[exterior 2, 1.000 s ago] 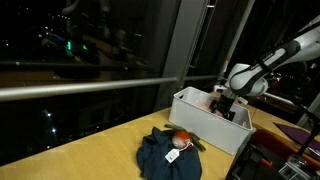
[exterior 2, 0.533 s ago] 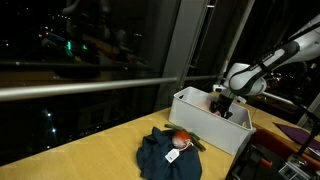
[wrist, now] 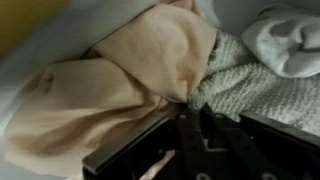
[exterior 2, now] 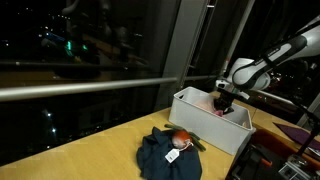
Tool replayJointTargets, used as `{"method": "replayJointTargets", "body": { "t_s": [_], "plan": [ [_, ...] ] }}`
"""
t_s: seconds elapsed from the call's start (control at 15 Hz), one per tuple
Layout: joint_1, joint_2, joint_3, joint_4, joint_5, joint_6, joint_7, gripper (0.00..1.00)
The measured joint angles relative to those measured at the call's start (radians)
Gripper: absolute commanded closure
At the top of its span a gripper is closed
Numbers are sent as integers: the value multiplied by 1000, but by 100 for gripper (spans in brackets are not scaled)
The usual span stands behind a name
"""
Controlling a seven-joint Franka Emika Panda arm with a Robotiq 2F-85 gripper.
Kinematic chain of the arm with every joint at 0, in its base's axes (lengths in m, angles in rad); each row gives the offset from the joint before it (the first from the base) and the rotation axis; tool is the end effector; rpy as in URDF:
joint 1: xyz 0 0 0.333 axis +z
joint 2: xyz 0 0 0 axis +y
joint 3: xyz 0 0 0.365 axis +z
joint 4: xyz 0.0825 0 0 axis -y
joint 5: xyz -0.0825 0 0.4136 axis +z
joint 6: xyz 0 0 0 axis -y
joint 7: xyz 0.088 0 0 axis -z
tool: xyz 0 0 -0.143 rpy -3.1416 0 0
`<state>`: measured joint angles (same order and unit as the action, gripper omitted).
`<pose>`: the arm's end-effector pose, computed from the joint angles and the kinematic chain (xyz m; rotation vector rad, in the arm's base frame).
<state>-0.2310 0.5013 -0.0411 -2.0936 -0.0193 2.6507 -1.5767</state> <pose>0.6060 -0.1690 0.1654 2.4260 1.8964 0.0161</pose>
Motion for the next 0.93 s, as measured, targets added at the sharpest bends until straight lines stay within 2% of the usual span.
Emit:
{"method": "replayJointTargets", "body": {
  "t_s": [0.53,0.93],
  "plan": [
    [18,-397,-1,-134,-49,-163,13,97],
    [140,-664,16,-142,-107,-323,49,97]
  ]
}}
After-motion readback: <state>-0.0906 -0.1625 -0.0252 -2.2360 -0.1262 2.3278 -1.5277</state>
